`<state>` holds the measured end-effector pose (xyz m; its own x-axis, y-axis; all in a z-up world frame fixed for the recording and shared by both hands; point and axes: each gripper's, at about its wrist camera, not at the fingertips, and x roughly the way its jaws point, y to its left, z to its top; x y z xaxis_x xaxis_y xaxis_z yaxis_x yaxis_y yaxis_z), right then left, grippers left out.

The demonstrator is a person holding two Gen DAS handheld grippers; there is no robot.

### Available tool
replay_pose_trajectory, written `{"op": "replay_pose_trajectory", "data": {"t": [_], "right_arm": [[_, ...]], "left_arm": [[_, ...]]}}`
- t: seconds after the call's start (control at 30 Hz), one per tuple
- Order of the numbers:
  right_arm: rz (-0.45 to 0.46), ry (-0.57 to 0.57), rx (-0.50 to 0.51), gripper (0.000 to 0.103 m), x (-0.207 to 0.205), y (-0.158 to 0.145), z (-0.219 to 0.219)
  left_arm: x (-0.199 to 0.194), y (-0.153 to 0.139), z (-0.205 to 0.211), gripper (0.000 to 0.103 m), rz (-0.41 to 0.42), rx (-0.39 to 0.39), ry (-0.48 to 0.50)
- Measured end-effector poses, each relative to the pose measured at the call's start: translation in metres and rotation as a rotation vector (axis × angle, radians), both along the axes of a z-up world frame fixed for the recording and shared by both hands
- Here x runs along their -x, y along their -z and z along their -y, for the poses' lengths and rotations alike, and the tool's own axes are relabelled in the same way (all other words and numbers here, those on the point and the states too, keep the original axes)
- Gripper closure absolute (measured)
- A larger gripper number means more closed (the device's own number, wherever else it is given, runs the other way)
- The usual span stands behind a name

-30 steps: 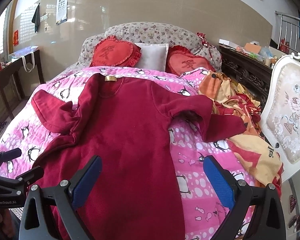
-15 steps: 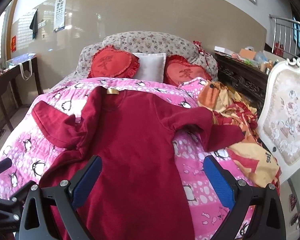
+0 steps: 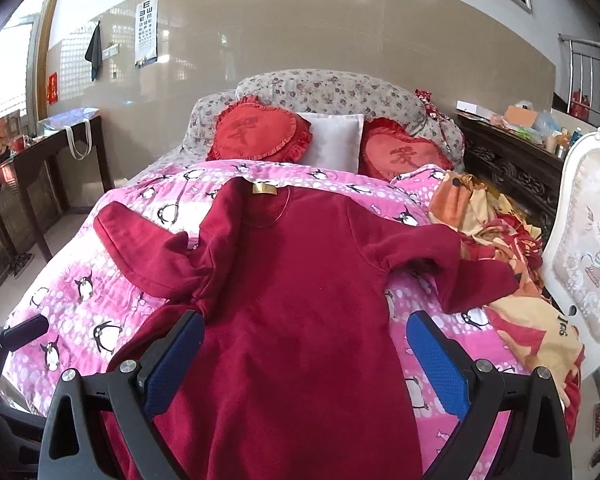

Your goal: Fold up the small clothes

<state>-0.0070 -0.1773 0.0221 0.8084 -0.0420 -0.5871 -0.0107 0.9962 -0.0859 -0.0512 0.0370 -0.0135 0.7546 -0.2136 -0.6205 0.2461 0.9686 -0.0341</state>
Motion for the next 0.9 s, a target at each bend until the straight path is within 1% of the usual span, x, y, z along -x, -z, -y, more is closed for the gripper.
{"op": "replay_pose_trajectory", "data": {"t": [0.13,0.23,0.33,0.5,0.67,0.73,0.9], "right_arm": [[0.000,0.014,-0.014,0.003,0.003,-0.001,0.007],[0.005,0.035,-0.001,0.003,0.008,-0.001,0.015],[0.002,0.041,-0.003,0.003,0.012,-0.001,0.022],[0.007,0.049,-0.009,0.003,0.016,-0.004,0.031],[0.023,0.054,-0.007,0.003,0.021,-0.007,0.033],[0.023,0.055,-0.002,0.003,0.021,-0.008,0.033],[0.027,0.054,0.004,0.003,0.021,-0.009,0.030]], "left_arm": [[0.002,0.001,0.006,0.000,-0.015,0.004,0.029],[0.006,0.000,0.015,0.000,-0.033,0.014,0.069],[0.010,-0.004,0.022,0.000,-0.020,-0.005,0.062],[0.012,-0.008,0.023,0.000,-0.015,-0.014,0.046],[0.012,-0.008,0.020,0.000,-0.017,-0.004,0.038],[0.013,-0.009,0.020,0.000,-0.018,0.013,0.065],[0.013,-0.011,0.021,0.000,-0.005,0.019,0.075]]}}
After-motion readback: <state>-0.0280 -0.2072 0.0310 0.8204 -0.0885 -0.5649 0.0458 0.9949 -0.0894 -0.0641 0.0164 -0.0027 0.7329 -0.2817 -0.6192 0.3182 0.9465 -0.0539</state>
